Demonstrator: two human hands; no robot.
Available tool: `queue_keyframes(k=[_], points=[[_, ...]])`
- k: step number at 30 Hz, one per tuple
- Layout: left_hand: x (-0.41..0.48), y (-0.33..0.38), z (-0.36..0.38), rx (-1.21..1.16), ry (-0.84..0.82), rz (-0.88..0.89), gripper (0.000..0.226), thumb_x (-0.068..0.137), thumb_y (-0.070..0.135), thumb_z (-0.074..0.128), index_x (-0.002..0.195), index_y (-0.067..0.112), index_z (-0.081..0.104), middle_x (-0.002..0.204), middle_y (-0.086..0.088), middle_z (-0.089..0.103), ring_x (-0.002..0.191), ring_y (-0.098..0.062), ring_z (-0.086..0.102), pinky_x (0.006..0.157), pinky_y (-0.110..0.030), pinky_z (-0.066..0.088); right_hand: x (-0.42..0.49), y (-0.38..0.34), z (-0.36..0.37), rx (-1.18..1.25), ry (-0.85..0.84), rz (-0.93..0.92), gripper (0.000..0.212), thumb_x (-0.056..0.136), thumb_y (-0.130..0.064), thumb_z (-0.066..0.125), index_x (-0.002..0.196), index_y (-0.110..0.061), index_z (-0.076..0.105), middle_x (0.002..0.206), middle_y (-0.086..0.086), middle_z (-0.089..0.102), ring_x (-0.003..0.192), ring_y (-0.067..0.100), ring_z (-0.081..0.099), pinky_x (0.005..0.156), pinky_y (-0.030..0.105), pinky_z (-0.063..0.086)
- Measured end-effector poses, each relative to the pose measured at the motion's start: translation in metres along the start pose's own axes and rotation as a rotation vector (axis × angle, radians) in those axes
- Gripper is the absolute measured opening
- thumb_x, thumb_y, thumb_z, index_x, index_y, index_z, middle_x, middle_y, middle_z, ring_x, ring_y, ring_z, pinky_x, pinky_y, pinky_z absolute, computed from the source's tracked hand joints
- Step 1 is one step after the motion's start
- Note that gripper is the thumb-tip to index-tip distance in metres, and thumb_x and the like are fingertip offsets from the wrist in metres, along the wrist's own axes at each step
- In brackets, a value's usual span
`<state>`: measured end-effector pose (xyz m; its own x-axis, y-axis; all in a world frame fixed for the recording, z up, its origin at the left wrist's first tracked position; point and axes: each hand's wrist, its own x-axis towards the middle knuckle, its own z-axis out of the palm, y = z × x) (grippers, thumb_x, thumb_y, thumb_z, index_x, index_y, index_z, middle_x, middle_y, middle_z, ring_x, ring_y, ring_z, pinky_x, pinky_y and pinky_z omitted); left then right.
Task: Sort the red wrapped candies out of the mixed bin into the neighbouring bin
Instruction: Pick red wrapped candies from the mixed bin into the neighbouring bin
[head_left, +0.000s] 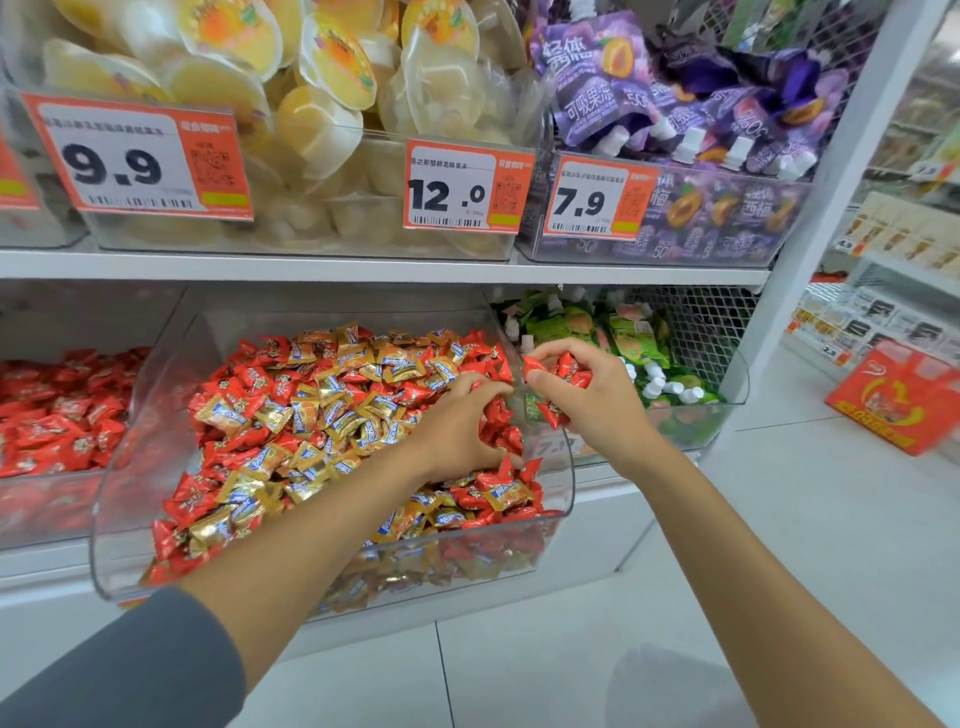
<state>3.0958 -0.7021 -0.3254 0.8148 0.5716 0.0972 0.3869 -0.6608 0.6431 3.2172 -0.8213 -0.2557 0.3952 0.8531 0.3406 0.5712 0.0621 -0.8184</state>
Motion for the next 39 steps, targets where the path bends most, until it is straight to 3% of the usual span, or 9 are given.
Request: queue_keyframes(k=[4, 10, 18, 24, 26, 30, 33, 35, 39], points=[[0.006, 0.001, 0.007, 0.196, -0.02, -0.028, 0.107, 0.067, 0.058, 0.078, 0.151, 0.021, 0.023, 0.157, 0.002, 0.015, 0.123, -0.026, 0.047, 0.097, -0.036, 0.043, 0.0, 0.002, 0.0, 0.015, -0.002, 0.014, 0.011, 0.087, -0.015, 0.069, 0.087, -0.025, 0.068, 0.061, -0.025, 0.057, 0.058, -0.001, 0.051, 0.066, 0.02, 0.04], [0.008, -0.002, 0.011, 0.159, 0.048, 0.056, 0.042, 0.072, 0.047, 0.08, 0.098, 0.026, 0.056, 0.111, 0.005, 0.041, 0.074, -0.02, 0.052, 0.066, -0.032, 0.044, 0.002, -0.002, 0.006, 0.022, -0.018, 0.045, 0.009, 0.088, -0.012, 0.067, 0.09, -0.02, 0.067, 0.054, -0.019, 0.054, 0.052, 0.001, 0.048, 0.06, 0.02, 0.039], [0.003, -0.005, -0.01, -0.1, 0.046, 0.098, 0.026, 0.073, 0.029, 0.082, 0.089, 0.018, 0.066, 0.098, 0.001, 0.056, 0.088, -0.017, 0.053, 0.079, -0.036, 0.047, 0.003, -0.004, 0.007, 0.025, -0.016, 0.057, 0.005, 0.088, -0.011, 0.067, 0.091, -0.015, 0.067, 0.05, -0.012, 0.052, 0.05, 0.006, 0.047, 0.057, 0.02, 0.042], [-0.028, -0.007, -0.062, -0.394, 0.177, -0.083, 0.027, 0.081, 0.023, 0.077, 0.099, 0.01, 0.062, 0.111, 0.004, 0.057, 0.042, -0.007, 0.053, 0.041, -0.018, 0.04, -0.001, -0.011, 0.009, 0.023, 0.002, 0.037, 0.006, 0.086, -0.016, 0.07, 0.088, -0.021, 0.068, 0.063, -0.016, 0.057, 0.057, 0.001, 0.049, 0.067, 0.025, 0.043], [-0.045, -0.009, -0.079, -0.422, 0.218, -0.146, 0.027, 0.083, 0.022, 0.075, 0.104, 0.01, 0.063, 0.11, 0.008, 0.055, 0.04, -0.003, 0.052, 0.039, -0.015, 0.038, -0.001, -0.019, 0.015, 0.022, -0.021, 0.019, 0.006, 0.087, -0.017, 0.07, 0.088, -0.023, 0.068, 0.075, -0.016, 0.061, 0.064, 0.0, 0.054, 0.072, 0.026, 0.045], [-0.082, -0.016, -0.113, -0.446, 0.262, -0.228, 0.024, 0.084, 0.026, 0.074, 0.103, 0.017, 0.063, 0.073, -0.002, 0.062, 0.04, -0.003, 0.047, 0.041, -0.016, 0.037, -0.002, -0.034, 0.034, -0.033, -0.093, -0.001, 0.007, 0.088, -0.026, 0.069, 0.09, -0.032, 0.066, 0.107, -0.01, 0.063, 0.072, -0.005, 0.057, 0.074, 0.025, 0.047], [-0.112, -0.014, -0.131, -0.364, 0.285, -0.188, 0.023, 0.083, 0.022, 0.075, 0.101, 0.014, 0.062, 0.069, 0.001, 0.06, 0.039, -0.002, 0.045, 0.042, -0.015, 0.037, -0.004, -0.046, 0.06, -0.056, -0.154, -0.017, 0.006, 0.089, -0.029, 0.067, 0.091, -0.033, 0.064, 0.12, -0.008, 0.062, 0.054, 0.013, 0.052, 0.055, 0.02, 0.044], [-0.135, -0.014, -0.141, -0.328, 0.309, -0.164, 0.023, 0.082, 0.02, 0.076, 0.099, 0.013, 0.062, 0.07, 0.001, 0.06, 0.039, -0.002, 0.045, 0.042, -0.014, 0.036, -0.006, -0.055, 0.083, -0.05, -0.185, -0.026, 0.005, 0.089, -0.026, 0.068, 0.093, -0.028, 0.065, 0.116, -0.008, 0.064, 0.049, 0.027, 0.045, 0.052, 0.03, 0.045], [-0.178, -0.032, -0.175, -0.348, 0.437, -0.19, 0.02, 0.08, 0.018, 0.077, 0.094, 0.013, 0.065, 0.077, -0.002, 0.065, 0.058, -0.01, 0.055, 0.052, -0.019, 0.046, -0.007, -0.074, 0.132, 0.009, -0.26, -0.006, 0.005, 0.09, -0.027, 0.067, 0.093, -0.025, 0.063, 0.12, 0.0, 0.06, 0.039, 0.002, 0.041, 0.043, 0.017, 0.038]])
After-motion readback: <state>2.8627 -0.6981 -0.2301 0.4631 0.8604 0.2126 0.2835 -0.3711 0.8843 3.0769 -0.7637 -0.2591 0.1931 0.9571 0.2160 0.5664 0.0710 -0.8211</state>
